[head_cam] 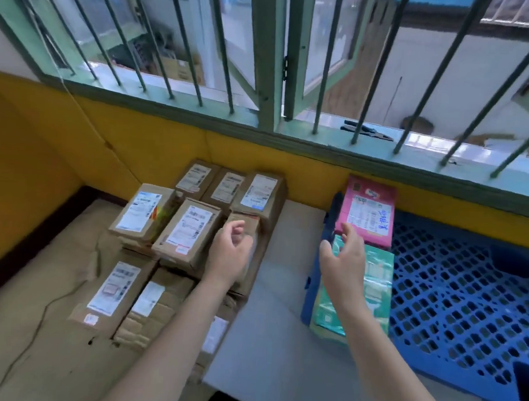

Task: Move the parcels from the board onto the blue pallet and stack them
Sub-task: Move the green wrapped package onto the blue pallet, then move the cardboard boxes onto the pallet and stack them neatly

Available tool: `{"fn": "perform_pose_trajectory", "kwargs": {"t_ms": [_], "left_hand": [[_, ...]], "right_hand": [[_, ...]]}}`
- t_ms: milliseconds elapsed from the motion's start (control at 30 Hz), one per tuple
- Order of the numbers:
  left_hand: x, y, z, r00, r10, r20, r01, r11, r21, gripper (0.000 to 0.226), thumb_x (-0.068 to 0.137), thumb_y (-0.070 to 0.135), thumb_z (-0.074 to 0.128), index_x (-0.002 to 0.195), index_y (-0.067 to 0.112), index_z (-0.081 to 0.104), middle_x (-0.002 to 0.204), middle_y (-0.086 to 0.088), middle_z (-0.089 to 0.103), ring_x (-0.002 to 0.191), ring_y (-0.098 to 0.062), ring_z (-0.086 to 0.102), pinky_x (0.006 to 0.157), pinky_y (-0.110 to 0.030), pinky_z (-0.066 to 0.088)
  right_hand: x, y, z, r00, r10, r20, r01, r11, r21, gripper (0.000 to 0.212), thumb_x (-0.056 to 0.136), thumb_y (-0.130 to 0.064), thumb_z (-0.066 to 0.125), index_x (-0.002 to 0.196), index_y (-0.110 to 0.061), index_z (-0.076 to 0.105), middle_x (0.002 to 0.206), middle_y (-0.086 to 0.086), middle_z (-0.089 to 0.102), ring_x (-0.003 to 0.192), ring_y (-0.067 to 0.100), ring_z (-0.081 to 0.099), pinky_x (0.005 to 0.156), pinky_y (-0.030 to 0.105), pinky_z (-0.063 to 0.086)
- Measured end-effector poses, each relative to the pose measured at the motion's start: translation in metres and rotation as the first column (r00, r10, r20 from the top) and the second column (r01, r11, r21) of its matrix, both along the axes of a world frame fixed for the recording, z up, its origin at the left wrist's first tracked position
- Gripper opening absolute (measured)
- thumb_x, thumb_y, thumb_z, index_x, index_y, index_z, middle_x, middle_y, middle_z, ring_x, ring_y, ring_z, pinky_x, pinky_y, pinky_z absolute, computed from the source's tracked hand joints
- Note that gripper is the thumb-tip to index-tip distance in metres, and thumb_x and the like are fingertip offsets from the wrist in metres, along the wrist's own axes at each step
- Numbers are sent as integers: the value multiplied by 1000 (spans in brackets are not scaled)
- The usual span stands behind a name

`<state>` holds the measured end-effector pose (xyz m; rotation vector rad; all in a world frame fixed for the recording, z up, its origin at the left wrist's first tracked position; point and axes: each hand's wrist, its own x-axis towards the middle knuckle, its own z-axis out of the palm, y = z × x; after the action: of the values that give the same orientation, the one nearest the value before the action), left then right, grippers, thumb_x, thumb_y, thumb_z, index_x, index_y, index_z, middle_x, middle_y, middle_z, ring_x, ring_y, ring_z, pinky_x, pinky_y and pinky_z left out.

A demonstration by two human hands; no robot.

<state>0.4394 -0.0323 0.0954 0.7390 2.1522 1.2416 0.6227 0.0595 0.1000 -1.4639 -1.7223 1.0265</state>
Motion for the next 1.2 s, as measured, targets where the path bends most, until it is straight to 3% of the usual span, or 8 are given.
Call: {"fn": "perform_pose_trajectory", "kwargs": {"t_ms": [100,233,400,667,833,1000,1100,1200], "left_hand": [[-52,3,-6,998,27,54,-26,999,-22,31,91,24,56,123,25,54,113,6,59,104,-10,57,83,-24,45],[-107,35,-35,996,-7,84,13,997,-74,38,92,27,54,130,24,52,118,6,58,107,-9,55,77,-18,41],[-148,99,-75,991,-132,28,135,969,-209,54,91,30,53,143,16,42,141,-3,47,127,-17,47,103,-32,40],[-151,164,-86,985,-141,103,173,850,-497,65,90,41,52,143,6,38,145,-16,41,131,-35,42,106,-44,39],[-114,161,-38,994,-105,-21,92,940,-328,53,86,46,50,125,12,58,125,-13,48,114,-33,50,98,-45,46],[-40,169,20,994,-77,-72,73,995,-67,48,86,52,52,126,26,53,118,5,43,108,-17,51,82,-33,49],[21,179,41,982,-141,-127,147,989,36,35,87,48,53,119,34,52,113,12,39,102,-9,47,71,-19,38],[88,192,43,968,-214,-129,224,972,65,34,87,43,56,120,33,53,113,11,39,102,-8,49,78,-23,42]], "right_hand": [[-74,16,-8,995,95,-12,-96,991,-96,61,93,-21,58,149,-16,34,151,4,39,136,20,41,112,41,37],[-147,52,-40,993,116,17,-107,961,-254,65,93,-25,55,152,-18,28,154,4,35,139,21,37,113,40,34],[-203,102,-84,995,83,58,-52,913,-404,69,93,-30,55,154,-19,25,155,3,37,138,21,40,105,34,39],[-223,125,-100,1000,-2,10,6,851,-524,51,91,-24,52,141,-20,46,138,2,58,118,20,57,99,38,49],[-182,128,-39,987,-49,-156,-21,908,-418,42,94,-25,53,135,-30,51,112,-19,65,87,-7,65,53,5,46],[-99,130,25,956,-116,-269,36,957,-287,28,89,-30,55,102,-54,57,93,-32,68,90,-11,65,69,12,54],[-32,133,38,942,-184,-282,113,962,-250,43,90,-31,53,131,-40,54,114,-24,65,103,-7,61,80,16,52],[42,143,36,937,-234,-259,165,952,-259,47,91,-31,51,138,-35,51,126,-14,64,114,5,59,93,33,52]]}}
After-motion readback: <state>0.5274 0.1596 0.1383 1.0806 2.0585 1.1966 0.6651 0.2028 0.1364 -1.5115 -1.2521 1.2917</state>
